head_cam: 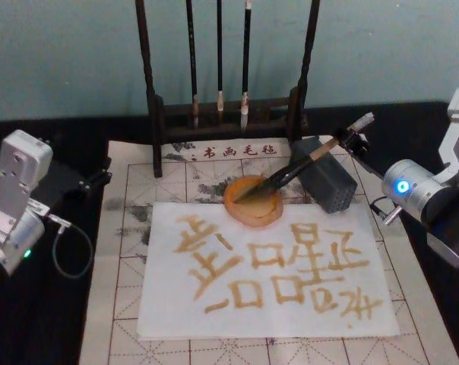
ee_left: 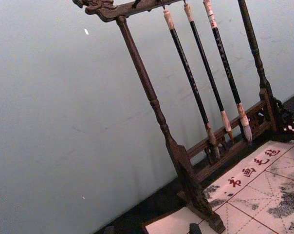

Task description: Pick up the brush from the inkstone, write on the paper, then place the brush back to its original position.

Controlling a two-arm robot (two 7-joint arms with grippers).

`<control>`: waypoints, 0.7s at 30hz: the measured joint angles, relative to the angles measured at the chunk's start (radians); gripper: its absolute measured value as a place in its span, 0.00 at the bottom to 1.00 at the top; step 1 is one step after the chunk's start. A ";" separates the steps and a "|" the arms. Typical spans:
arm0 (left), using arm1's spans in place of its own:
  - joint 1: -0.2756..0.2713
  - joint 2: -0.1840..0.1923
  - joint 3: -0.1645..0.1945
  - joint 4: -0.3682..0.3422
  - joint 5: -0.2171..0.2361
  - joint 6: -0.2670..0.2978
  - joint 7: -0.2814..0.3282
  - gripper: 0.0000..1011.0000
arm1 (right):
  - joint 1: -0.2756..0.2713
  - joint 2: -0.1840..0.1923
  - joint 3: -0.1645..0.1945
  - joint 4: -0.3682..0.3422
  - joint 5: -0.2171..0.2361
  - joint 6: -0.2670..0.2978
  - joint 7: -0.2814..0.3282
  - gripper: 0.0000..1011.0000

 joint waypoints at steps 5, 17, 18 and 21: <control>0.000 0.000 0.000 0.000 0.000 0.000 0.000 0.99 | 0.000 0.000 0.000 0.000 -0.001 0.000 0.000 0.30; 0.000 0.000 0.000 0.000 0.000 0.000 0.000 0.99 | 0.000 0.000 0.000 0.000 -0.001 0.000 0.001 0.20; 0.000 0.000 0.000 0.000 0.000 0.000 0.000 0.99 | 0.000 0.000 0.000 0.000 -0.001 0.000 0.001 0.20; 0.000 0.000 0.000 0.000 0.000 0.000 0.000 0.99 | 0.000 0.000 0.000 0.000 -0.001 0.000 0.001 0.20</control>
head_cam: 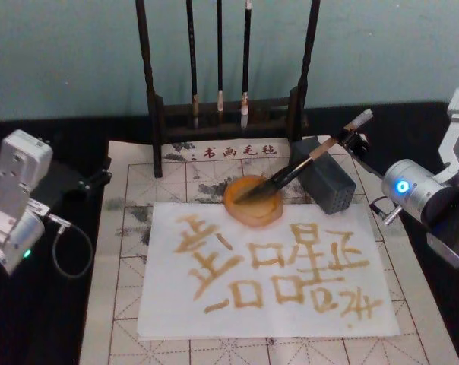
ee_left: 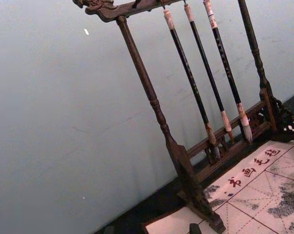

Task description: Pick up the brush from the inkstone, write on the paper, then place the brush back to its original position.

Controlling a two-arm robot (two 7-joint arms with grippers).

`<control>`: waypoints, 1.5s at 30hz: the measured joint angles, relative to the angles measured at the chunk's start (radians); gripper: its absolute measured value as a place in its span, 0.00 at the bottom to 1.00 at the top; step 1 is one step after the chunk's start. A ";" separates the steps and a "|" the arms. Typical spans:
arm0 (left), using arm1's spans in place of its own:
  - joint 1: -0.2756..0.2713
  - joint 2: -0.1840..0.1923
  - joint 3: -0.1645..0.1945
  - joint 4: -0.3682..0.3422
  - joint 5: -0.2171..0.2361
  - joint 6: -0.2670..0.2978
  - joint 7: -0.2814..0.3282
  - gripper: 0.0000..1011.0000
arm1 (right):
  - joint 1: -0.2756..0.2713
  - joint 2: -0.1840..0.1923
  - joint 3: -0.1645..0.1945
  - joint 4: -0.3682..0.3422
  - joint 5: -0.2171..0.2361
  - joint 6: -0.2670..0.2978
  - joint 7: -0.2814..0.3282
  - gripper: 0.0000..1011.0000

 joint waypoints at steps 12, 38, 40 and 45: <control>0.000 0.000 0.000 0.000 0.000 0.000 0.000 0.99 | -0.001 0.009 -0.010 -0.004 0.000 -0.012 0.007 0.20; 0.000 0.000 0.000 0.000 0.000 0.000 0.000 0.99 | -0.038 0.168 -0.154 -0.192 -0.164 -0.186 0.175 0.19; 0.000 0.000 0.000 0.000 0.000 0.000 0.000 0.99 | -0.045 0.178 -0.160 -0.211 -0.193 -0.207 0.191 0.19; 0.000 0.000 0.000 0.000 0.000 0.000 0.000 0.99 | -0.059 0.193 -0.169 -0.243 -0.259 -0.253 0.225 0.19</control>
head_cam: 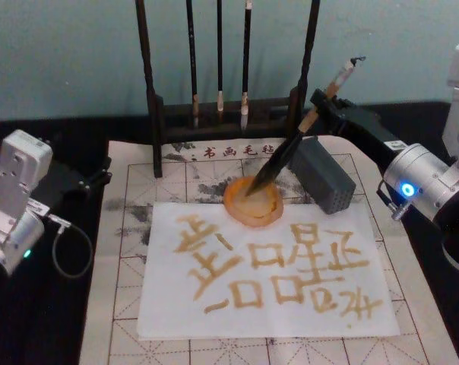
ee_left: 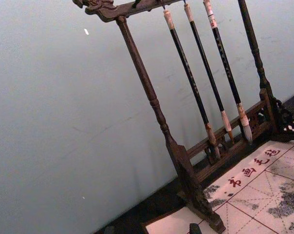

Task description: Pick up the brush from the inkstone, write on the paper, then place the brush back to its original position.

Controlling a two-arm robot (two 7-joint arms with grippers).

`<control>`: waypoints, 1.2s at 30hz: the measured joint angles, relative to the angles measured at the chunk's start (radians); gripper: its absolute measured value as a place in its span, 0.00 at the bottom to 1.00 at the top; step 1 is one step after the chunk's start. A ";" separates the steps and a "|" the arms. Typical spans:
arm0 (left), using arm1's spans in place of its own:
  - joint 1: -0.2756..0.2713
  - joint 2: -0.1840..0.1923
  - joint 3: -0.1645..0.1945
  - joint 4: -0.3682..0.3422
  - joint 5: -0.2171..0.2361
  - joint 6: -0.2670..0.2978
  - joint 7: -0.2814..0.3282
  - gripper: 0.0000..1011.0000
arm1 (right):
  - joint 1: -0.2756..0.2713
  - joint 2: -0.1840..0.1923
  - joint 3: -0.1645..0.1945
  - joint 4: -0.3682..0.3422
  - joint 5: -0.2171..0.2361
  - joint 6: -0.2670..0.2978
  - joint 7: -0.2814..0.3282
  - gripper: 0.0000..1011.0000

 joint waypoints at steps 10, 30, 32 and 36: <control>0.000 0.000 0.000 0.000 0.000 0.000 0.000 0.99 | -0.038 0.023 -0.016 -0.061 -0.110 -0.089 0.071 0.19; 0.000 0.000 0.000 0.000 0.000 0.000 0.000 0.99 | -0.124 0.048 -0.046 -0.135 -0.271 -0.198 0.192 0.19; 0.000 0.000 0.000 0.000 0.000 0.000 0.000 0.99 | -0.128 0.049 -0.048 -0.138 -0.284 -0.205 0.200 0.19; 0.000 0.000 0.000 0.000 0.000 0.000 0.000 0.99 | -0.135 0.050 -0.053 -0.141 -0.311 -0.217 0.217 0.19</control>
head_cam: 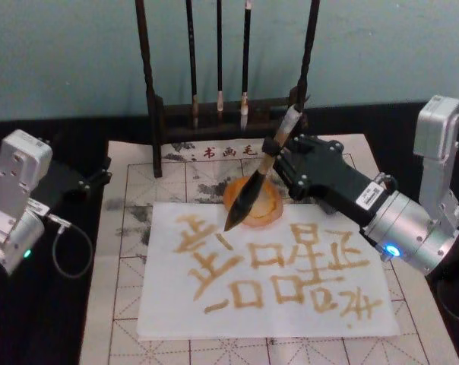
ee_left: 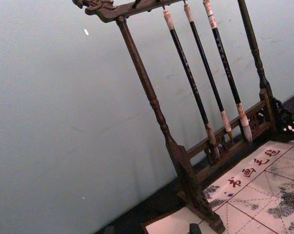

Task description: Pick up the brush from the inkstone, write on the paper, then place the brush back to its original position.

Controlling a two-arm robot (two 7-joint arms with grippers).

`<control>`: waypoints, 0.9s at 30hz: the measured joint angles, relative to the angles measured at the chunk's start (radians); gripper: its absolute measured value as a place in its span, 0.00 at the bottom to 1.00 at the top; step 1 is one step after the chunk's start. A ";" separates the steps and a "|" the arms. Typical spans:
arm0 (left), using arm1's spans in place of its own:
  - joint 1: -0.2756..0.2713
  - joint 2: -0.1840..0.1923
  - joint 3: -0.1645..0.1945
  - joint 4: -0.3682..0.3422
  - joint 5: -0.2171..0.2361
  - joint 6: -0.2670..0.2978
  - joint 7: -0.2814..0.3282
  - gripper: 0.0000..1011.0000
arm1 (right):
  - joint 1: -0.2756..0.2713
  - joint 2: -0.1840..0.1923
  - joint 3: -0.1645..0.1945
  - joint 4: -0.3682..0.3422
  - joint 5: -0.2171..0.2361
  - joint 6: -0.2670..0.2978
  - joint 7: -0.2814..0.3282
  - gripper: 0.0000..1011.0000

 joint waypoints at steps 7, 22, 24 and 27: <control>0.000 0.000 0.000 0.000 0.000 0.000 0.000 0.99 | -0.005 -0.010 -0.011 0.002 -0.046 -0.003 0.020 0.19; 0.000 0.000 0.000 0.000 0.000 0.000 0.000 0.99 | -0.015 -0.038 -0.007 0.013 -0.095 0.007 0.053 0.19; 0.000 0.000 0.000 0.000 0.000 0.000 0.000 0.99 | -0.016 -0.041 -0.005 0.014 -0.097 0.009 0.055 0.19; 0.000 0.000 0.000 0.000 0.000 0.000 0.000 0.99 | -0.019 -0.049 -0.001 0.016 -0.104 0.013 0.058 0.19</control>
